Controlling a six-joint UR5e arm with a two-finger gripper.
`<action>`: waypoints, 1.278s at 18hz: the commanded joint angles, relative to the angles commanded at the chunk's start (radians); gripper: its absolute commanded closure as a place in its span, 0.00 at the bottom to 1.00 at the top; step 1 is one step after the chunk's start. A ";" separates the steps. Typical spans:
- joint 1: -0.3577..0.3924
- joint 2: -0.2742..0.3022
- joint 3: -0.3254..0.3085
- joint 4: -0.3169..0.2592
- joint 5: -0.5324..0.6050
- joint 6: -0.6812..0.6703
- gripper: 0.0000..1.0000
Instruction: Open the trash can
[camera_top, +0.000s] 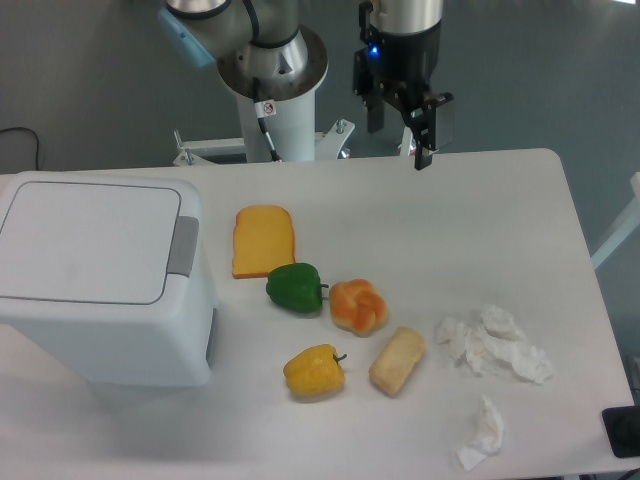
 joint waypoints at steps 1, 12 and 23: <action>-0.006 -0.005 0.005 0.000 -0.003 -0.042 0.00; -0.048 -0.060 0.072 0.061 -0.080 -0.422 0.00; -0.155 -0.120 0.074 0.178 -0.123 -0.732 0.00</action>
